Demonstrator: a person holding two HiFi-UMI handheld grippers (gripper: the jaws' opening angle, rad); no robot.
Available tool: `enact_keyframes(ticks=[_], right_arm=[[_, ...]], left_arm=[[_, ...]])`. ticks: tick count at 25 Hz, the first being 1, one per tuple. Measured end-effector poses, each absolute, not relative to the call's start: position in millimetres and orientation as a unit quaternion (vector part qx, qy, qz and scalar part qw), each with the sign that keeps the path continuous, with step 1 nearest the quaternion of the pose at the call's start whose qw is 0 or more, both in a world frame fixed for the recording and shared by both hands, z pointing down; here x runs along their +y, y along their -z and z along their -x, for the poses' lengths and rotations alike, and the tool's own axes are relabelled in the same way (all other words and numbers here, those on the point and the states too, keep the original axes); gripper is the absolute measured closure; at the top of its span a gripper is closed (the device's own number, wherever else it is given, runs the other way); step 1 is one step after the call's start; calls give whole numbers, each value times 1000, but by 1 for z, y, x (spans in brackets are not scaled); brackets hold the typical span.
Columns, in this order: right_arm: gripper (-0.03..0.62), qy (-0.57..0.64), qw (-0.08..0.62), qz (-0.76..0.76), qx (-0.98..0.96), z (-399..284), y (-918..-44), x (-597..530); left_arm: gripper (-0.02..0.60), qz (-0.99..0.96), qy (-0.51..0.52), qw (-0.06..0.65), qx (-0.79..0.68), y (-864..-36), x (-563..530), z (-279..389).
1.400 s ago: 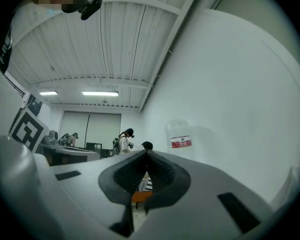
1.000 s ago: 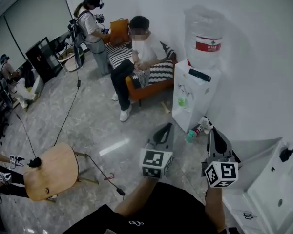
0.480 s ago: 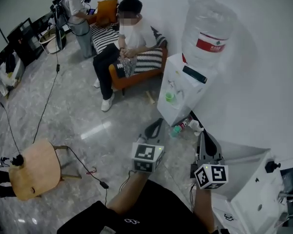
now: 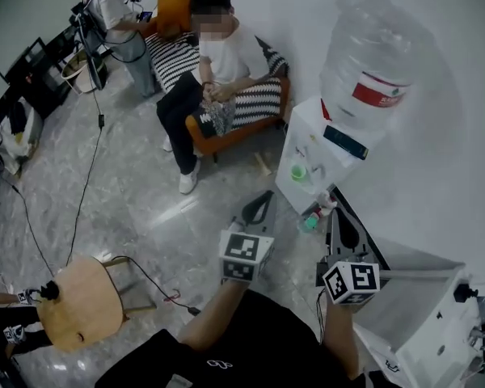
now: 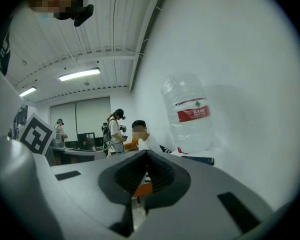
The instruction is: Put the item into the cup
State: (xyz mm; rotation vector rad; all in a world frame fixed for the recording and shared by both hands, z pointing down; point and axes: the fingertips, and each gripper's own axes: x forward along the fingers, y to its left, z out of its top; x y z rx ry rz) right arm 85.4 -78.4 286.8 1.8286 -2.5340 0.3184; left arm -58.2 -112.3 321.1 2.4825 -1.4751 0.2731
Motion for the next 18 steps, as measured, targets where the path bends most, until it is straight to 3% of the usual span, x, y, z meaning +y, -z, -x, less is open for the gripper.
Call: enact_keyframes(ticks=[18], right_arm=[[583, -133, 26, -597, -791, -47, -337, -217]], left_arm=[[568, -864, -122, 131, -470, -360, -246, 77]])
